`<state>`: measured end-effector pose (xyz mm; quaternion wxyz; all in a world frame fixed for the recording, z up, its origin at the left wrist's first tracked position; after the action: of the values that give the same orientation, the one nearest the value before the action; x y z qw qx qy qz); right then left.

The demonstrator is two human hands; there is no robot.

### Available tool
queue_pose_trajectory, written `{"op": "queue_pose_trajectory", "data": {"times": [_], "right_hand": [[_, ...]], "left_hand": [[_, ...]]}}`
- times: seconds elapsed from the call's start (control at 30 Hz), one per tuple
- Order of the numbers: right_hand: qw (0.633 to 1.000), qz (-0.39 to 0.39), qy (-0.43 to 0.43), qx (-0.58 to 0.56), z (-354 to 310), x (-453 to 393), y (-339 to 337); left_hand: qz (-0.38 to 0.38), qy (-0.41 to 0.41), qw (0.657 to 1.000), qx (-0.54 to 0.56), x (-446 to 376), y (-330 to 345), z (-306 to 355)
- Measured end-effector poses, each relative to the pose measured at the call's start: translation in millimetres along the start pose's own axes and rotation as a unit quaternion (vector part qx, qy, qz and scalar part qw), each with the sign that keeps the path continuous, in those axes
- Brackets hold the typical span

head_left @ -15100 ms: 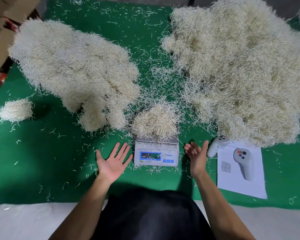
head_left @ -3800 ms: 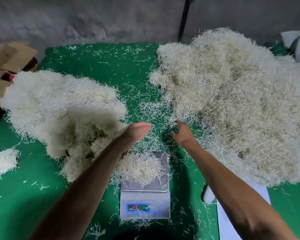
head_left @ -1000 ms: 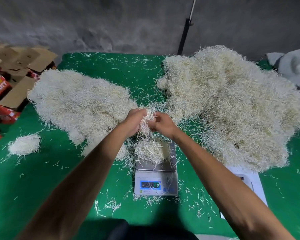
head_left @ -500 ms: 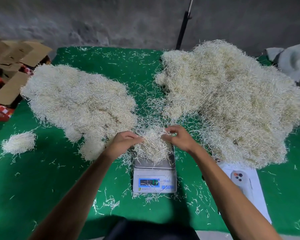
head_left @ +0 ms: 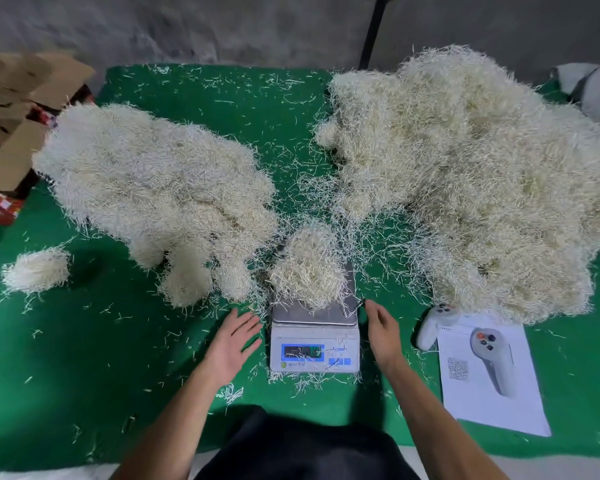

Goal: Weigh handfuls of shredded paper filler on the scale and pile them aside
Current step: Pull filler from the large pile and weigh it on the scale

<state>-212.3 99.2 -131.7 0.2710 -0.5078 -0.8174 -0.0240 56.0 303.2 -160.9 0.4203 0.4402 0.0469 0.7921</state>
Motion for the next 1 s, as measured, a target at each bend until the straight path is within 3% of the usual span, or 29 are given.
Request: {"op": "queue_pose_trajectory", "data": {"times": [0.13,0.27,0.4,0.5,0.63,0.73,0.83,0.93,1.0], "right_hand": [[1.000,0.002,0.004,0.002,-3.7,-0.8,2.5],[0.999,0.036,0.016,-0.013,-7.9,-15.6,-4.3],[0.998,0.052,-0.043,-0.015,-75.9,-50.6,-9.7],[0.995,-0.032,-0.087,0.026,-138.8,-84.1,14.6],[0.976,-0.181,-0.042,0.117,-175.7,-124.4,74.0],[0.960,-0.238,0.027,0.148,-165.7,-147.6,108.6],[0.913,-0.281,0.050,0.292,-147.0,-158.4,133.8],[0.861,-0.267,0.009,0.432,-145.4,-163.4,143.6],[0.863,-0.242,-0.017,0.443,-159.9,-162.3,139.3]], "left_hand": [[0.041,0.013,0.996,0.084,-1.1,-19.6,-17.1],[0.024,0.005,0.999,0.028,-8.6,-14.1,-7.3],[0.010,-0.004,1.000,-0.025,-18.0,-3.1,6.1],[0.006,0.012,0.999,-0.051,-25.9,6.9,19.5],[0.010,0.041,0.996,-0.080,-39.2,28.5,45.3],[0.024,0.049,0.995,-0.089,-50.0,39.4,55.0],[0.027,0.052,0.994,-0.087,-58.0,42.1,55.6],[0.038,0.049,0.995,-0.074,-57.5,38.7,52.3],[0.031,0.041,0.996,-0.067,-54.6,37.5,49.7]]}}
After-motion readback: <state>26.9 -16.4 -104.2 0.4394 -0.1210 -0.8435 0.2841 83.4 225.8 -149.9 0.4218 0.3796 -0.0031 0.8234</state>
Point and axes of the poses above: each hand's wrist, its own x-axis away from the middle knuckle, its own y-axis out of the palm, z = x × y, the point moved 8 cm from there along -x, towards the middle knuckle, and after that the axes turned 8 degrees about -z, right-handed, at the moved point
